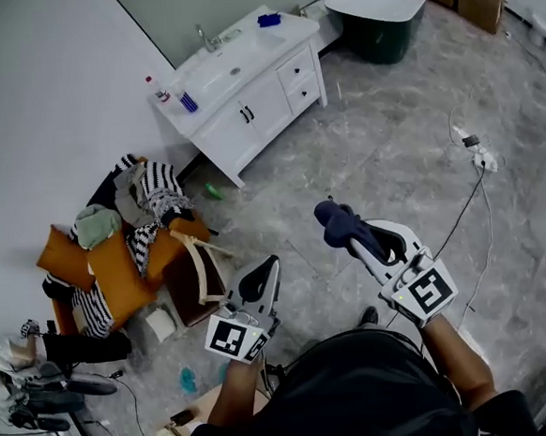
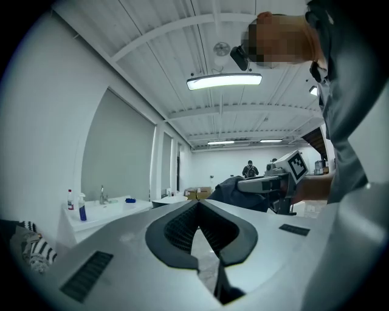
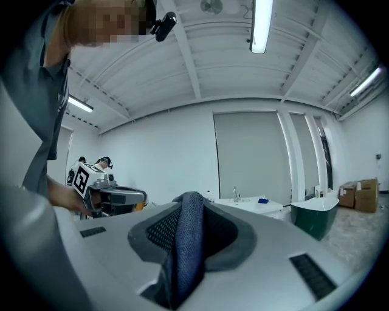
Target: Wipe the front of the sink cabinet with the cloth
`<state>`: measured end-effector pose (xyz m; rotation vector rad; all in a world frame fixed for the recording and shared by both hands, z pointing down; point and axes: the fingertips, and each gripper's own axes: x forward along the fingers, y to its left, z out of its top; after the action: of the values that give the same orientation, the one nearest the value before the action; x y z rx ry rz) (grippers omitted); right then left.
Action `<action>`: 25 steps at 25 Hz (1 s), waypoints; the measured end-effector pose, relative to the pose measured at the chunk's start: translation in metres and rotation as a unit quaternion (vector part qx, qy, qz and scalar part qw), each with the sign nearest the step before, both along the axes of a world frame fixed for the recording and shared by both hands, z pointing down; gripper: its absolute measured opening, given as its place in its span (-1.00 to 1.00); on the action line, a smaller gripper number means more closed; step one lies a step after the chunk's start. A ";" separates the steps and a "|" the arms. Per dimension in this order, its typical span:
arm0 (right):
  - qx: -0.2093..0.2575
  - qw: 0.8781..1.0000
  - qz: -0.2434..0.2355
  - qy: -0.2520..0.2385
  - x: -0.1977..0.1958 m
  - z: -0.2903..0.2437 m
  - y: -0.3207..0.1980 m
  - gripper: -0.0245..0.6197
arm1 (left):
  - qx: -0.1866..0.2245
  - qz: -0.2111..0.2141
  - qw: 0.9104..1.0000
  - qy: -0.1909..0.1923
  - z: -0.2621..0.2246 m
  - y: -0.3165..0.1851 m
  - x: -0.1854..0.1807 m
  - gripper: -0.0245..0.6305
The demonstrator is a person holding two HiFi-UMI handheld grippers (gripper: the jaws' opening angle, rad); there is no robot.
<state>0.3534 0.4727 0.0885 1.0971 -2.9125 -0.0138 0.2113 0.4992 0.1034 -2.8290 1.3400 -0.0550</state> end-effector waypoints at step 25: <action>-0.005 0.998 0.039 0.043 -0.058 -0.019 -0.092 -0.64 | 0.058 0.045 0.997 0.027 -0.012 -0.123 -0.048 -0.91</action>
<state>0.2955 0.3803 0.0693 1.1755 -2.7889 -0.0430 0.1633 0.3763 0.0910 -2.8083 1.1809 0.0970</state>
